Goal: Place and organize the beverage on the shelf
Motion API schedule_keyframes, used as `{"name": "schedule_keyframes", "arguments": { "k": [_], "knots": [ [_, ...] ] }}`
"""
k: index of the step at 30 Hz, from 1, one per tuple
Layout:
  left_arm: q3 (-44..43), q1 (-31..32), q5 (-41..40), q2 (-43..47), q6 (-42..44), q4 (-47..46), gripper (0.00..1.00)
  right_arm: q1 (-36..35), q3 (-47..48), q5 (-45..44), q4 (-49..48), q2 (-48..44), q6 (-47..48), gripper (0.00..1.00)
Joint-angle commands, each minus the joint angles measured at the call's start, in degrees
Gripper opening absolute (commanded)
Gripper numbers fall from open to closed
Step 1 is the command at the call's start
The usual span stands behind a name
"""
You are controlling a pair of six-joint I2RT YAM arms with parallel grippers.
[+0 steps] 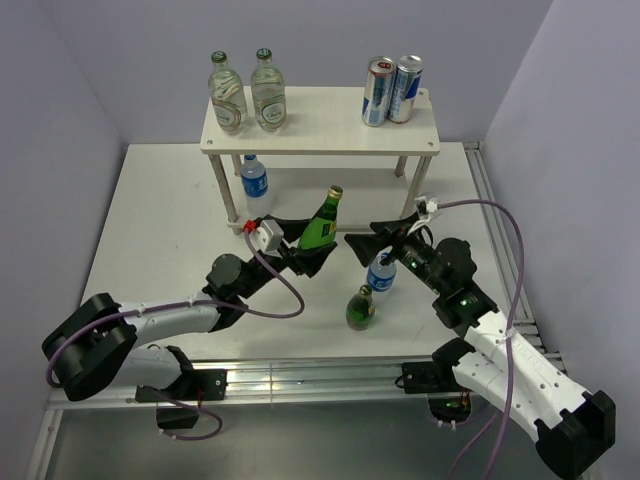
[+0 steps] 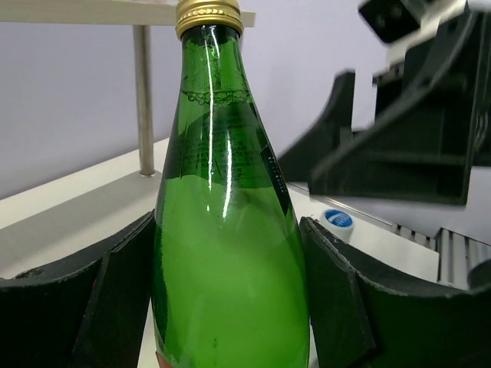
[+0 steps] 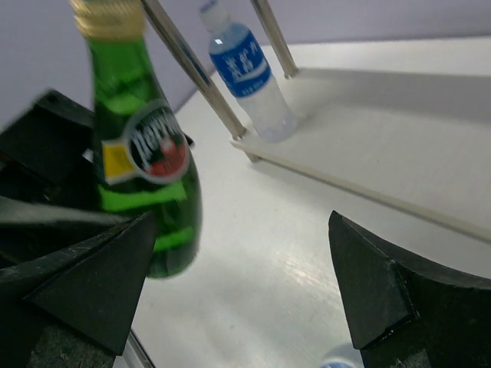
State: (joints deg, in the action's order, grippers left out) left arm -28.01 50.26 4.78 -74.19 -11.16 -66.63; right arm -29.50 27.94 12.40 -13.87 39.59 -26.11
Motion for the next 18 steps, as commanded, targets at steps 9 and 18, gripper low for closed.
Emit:
{"name": "schedule_keyframes", "arguments": {
  "k": [9,18],
  "knots": [
    [0.3,0.1,4.8,2.0,-3.3,-19.8,0.0,-0.4,9.6,3.7,-8.0,3.7,-1.5,1.0],
    [0.4,0.0,6.6,1.6,-5.0,-20.8,0.0,-0.4,10.0,4.3,-18.5,13.6,-6.1,1.0]
  ]
}}
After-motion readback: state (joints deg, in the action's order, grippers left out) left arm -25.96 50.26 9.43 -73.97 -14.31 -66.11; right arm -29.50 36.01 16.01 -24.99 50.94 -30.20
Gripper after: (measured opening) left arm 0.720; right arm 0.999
